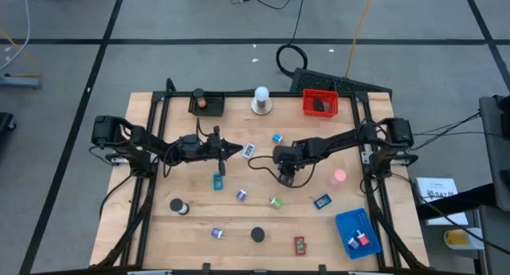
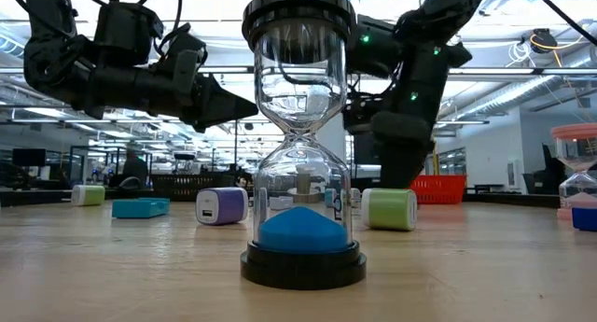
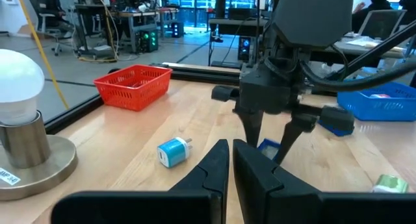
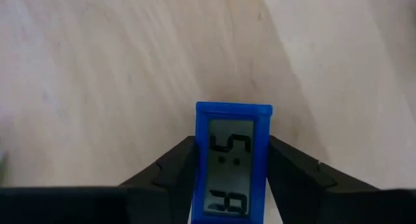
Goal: Pick & Place Office items
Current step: Put the blue digital timer into the red bin
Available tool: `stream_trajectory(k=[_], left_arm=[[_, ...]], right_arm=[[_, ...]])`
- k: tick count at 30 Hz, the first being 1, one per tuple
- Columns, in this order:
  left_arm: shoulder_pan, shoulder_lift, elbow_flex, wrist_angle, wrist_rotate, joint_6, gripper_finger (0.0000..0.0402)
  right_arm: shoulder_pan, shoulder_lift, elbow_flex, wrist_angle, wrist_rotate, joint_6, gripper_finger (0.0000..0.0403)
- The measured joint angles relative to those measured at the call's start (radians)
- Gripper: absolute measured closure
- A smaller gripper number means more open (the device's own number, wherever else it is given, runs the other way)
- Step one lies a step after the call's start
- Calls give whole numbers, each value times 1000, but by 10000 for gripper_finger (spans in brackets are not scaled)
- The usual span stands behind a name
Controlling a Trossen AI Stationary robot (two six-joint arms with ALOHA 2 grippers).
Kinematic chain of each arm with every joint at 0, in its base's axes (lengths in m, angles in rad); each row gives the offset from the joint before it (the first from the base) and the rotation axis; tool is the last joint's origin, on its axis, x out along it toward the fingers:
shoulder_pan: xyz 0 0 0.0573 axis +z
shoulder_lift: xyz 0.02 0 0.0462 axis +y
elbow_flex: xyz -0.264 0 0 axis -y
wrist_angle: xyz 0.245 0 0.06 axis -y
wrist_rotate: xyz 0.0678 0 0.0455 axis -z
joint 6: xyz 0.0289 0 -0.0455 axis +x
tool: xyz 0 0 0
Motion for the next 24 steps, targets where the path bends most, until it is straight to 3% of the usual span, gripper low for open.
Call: stream_trajectory(k=[7, 14, 24], left_arm=[[0, 0, 0, 0, 0, 1, 376], [0, 0, 0, -1, -1, 0, 376], [0, 0, 0, 0, -2, 4, 376]], right_arm=[[-67, -170, 1, -40, 1, 71, 258], [-282, -326, 2, -88, 50, 51, 250], [-557, -318, 3, -58, 65, 24, 247]])
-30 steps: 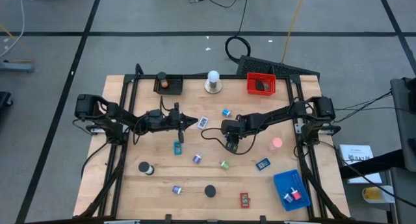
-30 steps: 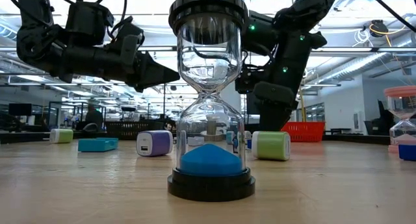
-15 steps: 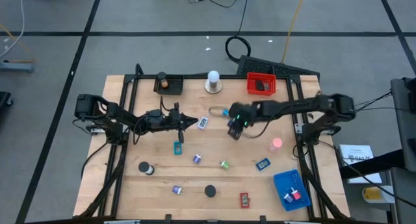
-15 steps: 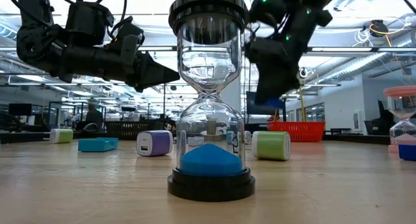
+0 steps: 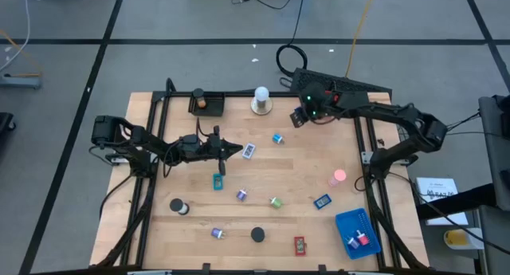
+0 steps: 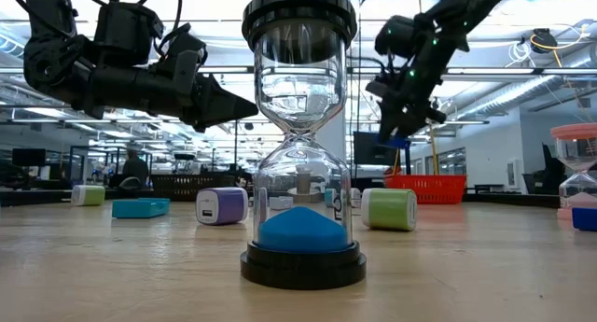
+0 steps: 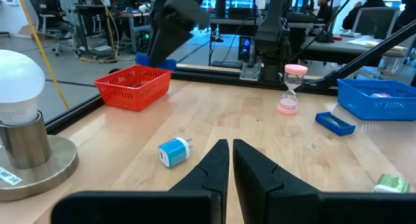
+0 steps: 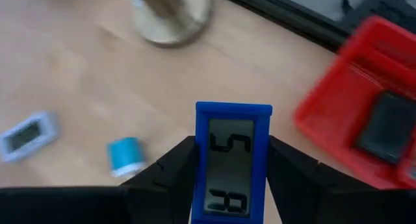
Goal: Pick & Place Office items
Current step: Put the blue digital timer into the red bin
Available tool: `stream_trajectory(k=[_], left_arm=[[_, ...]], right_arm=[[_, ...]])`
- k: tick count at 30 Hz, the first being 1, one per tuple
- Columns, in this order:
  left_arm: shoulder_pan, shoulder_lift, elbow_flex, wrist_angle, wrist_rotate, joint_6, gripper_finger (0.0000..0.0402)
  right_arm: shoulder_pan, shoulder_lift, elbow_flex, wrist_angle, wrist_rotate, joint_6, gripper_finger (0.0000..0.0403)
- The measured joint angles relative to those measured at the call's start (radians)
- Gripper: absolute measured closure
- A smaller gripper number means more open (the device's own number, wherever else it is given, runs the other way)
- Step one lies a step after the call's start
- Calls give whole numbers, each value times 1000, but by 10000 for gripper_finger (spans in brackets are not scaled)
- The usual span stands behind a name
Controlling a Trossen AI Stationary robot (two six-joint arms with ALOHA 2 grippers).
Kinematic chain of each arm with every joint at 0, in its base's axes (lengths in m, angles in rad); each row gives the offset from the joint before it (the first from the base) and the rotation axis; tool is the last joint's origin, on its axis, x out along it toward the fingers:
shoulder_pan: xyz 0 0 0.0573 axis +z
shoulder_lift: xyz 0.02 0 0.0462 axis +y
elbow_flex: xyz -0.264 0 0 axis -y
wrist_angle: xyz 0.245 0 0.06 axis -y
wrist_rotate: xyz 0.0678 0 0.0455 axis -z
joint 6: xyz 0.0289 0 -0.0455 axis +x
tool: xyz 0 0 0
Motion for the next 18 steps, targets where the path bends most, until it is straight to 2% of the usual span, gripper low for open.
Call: stream_trajectory(k=[5, 11, 18], left_arm=[[0, 0, 0, 0, 0, 0, 376], [0, 0, 0, 6, -1, 0, 376], [0, 0, 0, 6, -1, 3, 376]], right_arm=[[-133, 24, 0, 49, 56, 4, 251], [-281, 119, 0, 111, 43, 47, 250], [-317, 203, 12, 186, -6, 87, 252]])
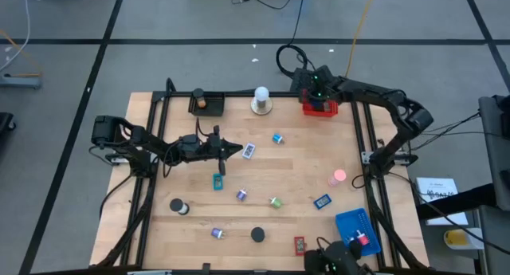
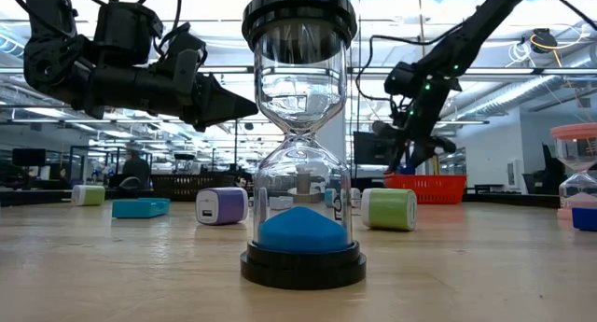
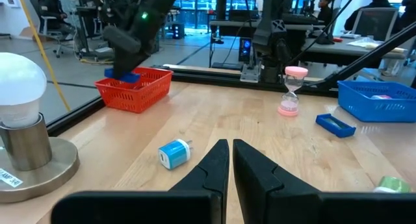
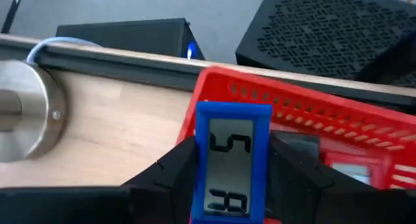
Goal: Pick & Place Office items
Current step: Put the blue digital timer into the red bin
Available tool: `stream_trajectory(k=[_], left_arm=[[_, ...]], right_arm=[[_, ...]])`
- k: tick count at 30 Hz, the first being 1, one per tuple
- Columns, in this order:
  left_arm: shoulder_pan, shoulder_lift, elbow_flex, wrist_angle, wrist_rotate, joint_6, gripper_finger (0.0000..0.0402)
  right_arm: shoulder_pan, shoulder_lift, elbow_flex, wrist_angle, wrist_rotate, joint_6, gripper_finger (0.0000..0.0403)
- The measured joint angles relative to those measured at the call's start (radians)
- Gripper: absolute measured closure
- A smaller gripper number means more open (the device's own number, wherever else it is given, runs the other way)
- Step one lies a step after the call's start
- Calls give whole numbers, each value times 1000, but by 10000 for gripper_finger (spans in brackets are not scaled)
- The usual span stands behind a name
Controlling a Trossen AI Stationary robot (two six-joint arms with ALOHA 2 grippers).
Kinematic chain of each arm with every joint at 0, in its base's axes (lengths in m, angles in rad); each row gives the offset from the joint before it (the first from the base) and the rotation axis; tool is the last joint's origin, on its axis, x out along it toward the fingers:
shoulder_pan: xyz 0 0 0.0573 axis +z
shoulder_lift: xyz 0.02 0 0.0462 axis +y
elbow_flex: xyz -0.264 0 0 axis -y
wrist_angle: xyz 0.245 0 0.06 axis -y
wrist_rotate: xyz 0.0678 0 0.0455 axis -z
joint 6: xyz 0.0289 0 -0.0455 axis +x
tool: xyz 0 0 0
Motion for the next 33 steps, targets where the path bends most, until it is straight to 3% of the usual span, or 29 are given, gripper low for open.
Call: stream_trajectory(k=[23, 33], left_arm=[[2, 0, 0, 1, 0, 0, 376], [2, 0, 0, 0, 0, 0, 376]], right_arm=[[13, 126, 24, -38, -28, 56, 238], [13, 125, 24, -38, -27, 53, 198]])
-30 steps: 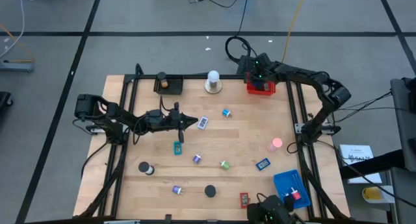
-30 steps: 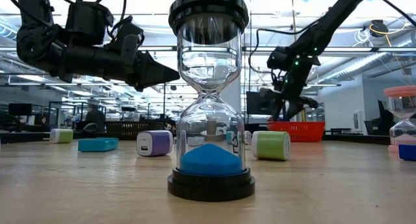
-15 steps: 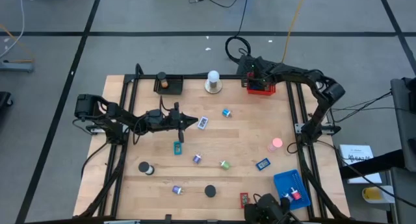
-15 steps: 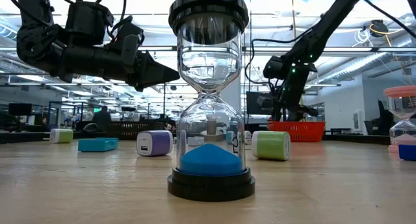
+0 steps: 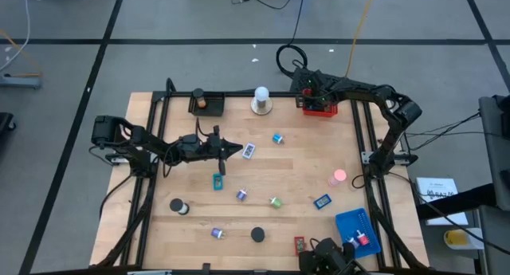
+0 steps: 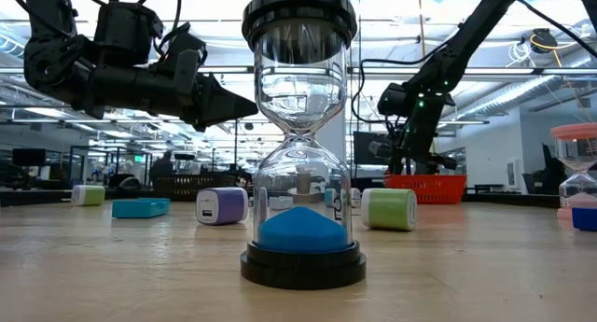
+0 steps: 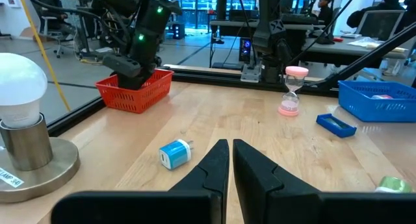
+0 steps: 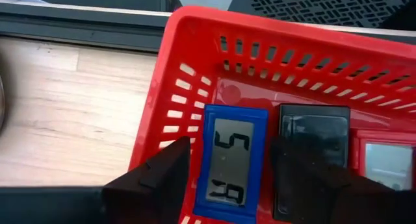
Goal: Pick & Place Office items
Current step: Put the blue digital timer into the red bin, then put the violet charger adapter into the blue bin
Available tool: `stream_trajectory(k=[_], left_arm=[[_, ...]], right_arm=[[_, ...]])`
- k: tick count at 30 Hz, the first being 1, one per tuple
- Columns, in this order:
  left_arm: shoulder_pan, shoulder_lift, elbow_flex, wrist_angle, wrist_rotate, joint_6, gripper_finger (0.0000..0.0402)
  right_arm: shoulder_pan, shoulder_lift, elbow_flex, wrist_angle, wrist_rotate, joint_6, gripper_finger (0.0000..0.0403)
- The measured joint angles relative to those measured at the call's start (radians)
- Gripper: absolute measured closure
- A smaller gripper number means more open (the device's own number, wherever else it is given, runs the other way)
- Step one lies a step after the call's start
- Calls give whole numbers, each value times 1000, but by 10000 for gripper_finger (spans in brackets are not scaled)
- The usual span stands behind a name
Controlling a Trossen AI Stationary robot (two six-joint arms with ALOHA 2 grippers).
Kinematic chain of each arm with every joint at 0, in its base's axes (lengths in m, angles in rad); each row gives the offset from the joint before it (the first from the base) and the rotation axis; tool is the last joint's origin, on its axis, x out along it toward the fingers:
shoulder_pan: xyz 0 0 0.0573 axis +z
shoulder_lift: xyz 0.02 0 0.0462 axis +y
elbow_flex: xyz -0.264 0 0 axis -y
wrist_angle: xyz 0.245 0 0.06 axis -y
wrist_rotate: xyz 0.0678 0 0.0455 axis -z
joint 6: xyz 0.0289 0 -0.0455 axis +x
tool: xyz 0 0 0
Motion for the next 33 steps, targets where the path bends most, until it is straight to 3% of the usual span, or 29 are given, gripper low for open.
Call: stream_trajectory(k=[5, 8, 13, 17, 21, 23, 30, 33], left_arm=[[0, 0, 0, -4, 0, -1, 376], [1, 0, 0, -6, 0, -4, 376], [15, 0, 0, -7, 0, -59, 376], [35, 0, 0, -25, 0, -130, 376], [47, 0, 15, -74, 0, -155, 376], [41, 0, 29, -103, -2, -133, 376], [-16, 0, 118, -254, 0, -134, 376], [-54, 0, 168, -355, -68, -145, 376]], right_arm=[[-1, -40, -1, -4, -26, -30, 186], [1, -117, -1, -31, -27, -85, 199], [61, -290, -10, -142, -23, -233, 261], [169, -436, -108, -95, -24, -307, 325], [275, -573, -243, 36, -25, -313, 386], [314, -632, -305, 108, -22, -312, 397], [399, -796, -536, 550, -23, -315, 372], [429, -836, -651, 784, -25, -315, 369]])
